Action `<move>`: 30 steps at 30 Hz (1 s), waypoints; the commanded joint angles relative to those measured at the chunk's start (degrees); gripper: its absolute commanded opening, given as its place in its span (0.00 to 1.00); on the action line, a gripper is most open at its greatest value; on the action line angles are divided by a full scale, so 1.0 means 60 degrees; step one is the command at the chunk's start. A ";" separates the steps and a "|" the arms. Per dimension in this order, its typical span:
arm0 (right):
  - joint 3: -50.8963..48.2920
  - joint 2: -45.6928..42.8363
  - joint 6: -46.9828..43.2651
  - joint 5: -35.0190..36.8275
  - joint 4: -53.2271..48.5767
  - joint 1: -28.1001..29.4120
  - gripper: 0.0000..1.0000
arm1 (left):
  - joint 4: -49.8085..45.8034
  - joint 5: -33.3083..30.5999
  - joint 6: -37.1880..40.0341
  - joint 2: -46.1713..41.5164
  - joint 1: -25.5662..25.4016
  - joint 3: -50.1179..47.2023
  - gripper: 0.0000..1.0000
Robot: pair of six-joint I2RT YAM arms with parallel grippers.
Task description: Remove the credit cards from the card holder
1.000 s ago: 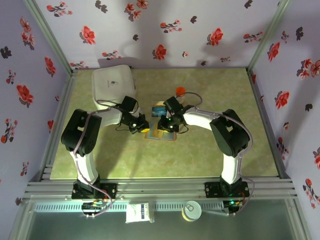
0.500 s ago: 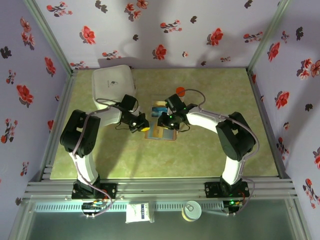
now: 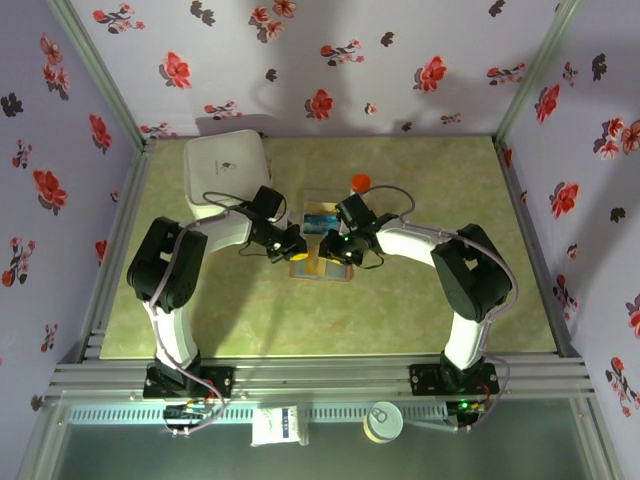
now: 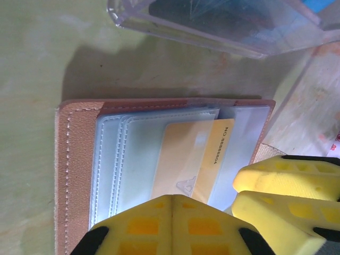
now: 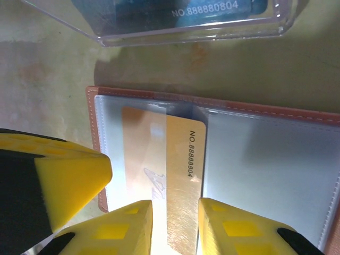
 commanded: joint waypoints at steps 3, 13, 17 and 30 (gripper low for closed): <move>-0.0149 0.0181 0.0191 -0.0271 0.0367 -0.0074 0.29 | -0.0295 -0.0060 0.0304 0.0318 -0.0023 -0.0010 0.00; -0.0243 0.0402 0.0184 -0.0232 0.0429 -0.0087 0.29 | -0.0583 -0.0349 0.0493 0.0430 -0.0024 -0.0069 0.00; -0.0272 0.0506 0.0176 -0.0278 0.0499 -0.0087 0.29 | -0.0618 -0.0352 0.0484 0.0441 -0.0022 -0.0040 0.00; -0.0731 0.0138 0.0696 -0.0884 0.1735 -0.0116 0.25 | -0.0683 -0.0372 0.0495 0.0449 -0.0024 -0.0011 0.00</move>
